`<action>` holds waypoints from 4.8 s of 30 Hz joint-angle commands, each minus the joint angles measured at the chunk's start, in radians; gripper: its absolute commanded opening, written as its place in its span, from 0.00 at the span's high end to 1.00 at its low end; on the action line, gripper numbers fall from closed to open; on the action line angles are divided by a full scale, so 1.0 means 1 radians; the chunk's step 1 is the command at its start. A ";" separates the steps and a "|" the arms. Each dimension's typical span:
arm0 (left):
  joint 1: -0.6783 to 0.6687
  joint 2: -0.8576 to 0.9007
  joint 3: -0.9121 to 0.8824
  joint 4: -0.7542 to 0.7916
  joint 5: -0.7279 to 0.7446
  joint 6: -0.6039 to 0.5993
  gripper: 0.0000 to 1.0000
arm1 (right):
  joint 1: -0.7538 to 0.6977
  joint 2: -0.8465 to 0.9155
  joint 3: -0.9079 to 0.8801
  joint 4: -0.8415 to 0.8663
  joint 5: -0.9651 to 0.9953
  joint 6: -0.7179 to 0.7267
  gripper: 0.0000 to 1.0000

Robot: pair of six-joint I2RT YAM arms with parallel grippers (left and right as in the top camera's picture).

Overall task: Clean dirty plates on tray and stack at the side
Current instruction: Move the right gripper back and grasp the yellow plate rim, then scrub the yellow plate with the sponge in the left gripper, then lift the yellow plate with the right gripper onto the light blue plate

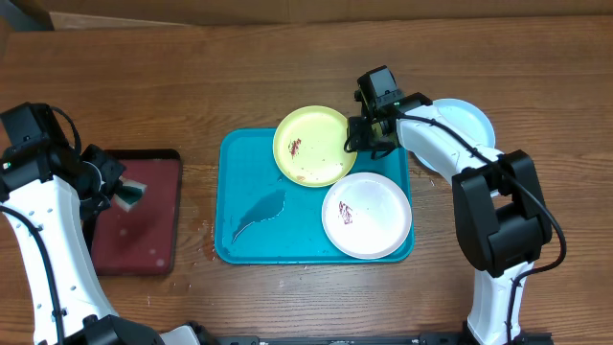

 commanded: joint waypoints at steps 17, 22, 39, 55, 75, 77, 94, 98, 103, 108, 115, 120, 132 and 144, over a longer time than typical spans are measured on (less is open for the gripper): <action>-0.001 0.008 -0.003 0.022 0.127 0.068 0.96 | 0.062 -0.008 -0.001 -0.028 -0.149 0.060 0.96; -0.049 0.008 -0.003 0.071 0.343 0.249 0.96 | 0.116 -0.008 -0.001 -0.024 -0.156 0.120 0.96; -0.401 0.241 -0.003 0.079 0.398 0.359 0.96 | 0.262 -0.008 -0.001 -0.169 -0.046 0.284 0.96; -0.531 0.451 -0.003 0.142 0.423 0.368 0.96 | 0.331 -0.008 -0.001 -0.160 -0.014 0.321 0.96; -0.586 0.626 -0.003 0.058 -0.232 0.137 0.96 | 0.330 -0.008 -0.001 -0.153 0.023 0.322 0.96; -0.586 0.626 -0.002 0.041 -0.339 0.087 0.96 | 0.330 -0.008 -0.001 -0.153 0.023 0.322 0.96; -0.594 0.613 0.293 -0.100 0.300 0.402 0.96 | 0.330 -0.008 -0.001 -0.148 0.023 0.322 0.96; -0.607 0.613 0.253 -0.080 0.354 0.401 0.96 | 0.330 -0.008 -0.001 -0.148 0.023 0.322 0.96; -0.633 0.613 0.117 0.038 0.351 0.339 0.96 | 0.330 -0.008 -0.001 -0.144 0.023 0.322 0.96; -0.631 0.613 -0.001 0.156 0.296 0.257 0.96 | 0.330 -0.008 -0.001 -0.151 0.023 0.321 0.96; -0.631 0.613 -0.082 0.132 -0.106 0.126 0.96 | 0.330 -0.008 -0.001 -0.150 0.023 0.321 0.96; -0.625 0.605 -0.003 0.003 -0.316 0.041 0.96 | 0.330 -0.008 -0.001 -0.150 0.023 0.321 0.96; -0.594 0.497 0.417 -0.314 -0.418 -0.220 0.96 | 0.331 -0.011 0.020 -0.152 -0.015 0.275 0.96; -0.178 0.169 0.417 -0.299 -0.094 -0.126 0.96 | 0.383 -0.187 0.309 -0.355 0.494 0.150 0.96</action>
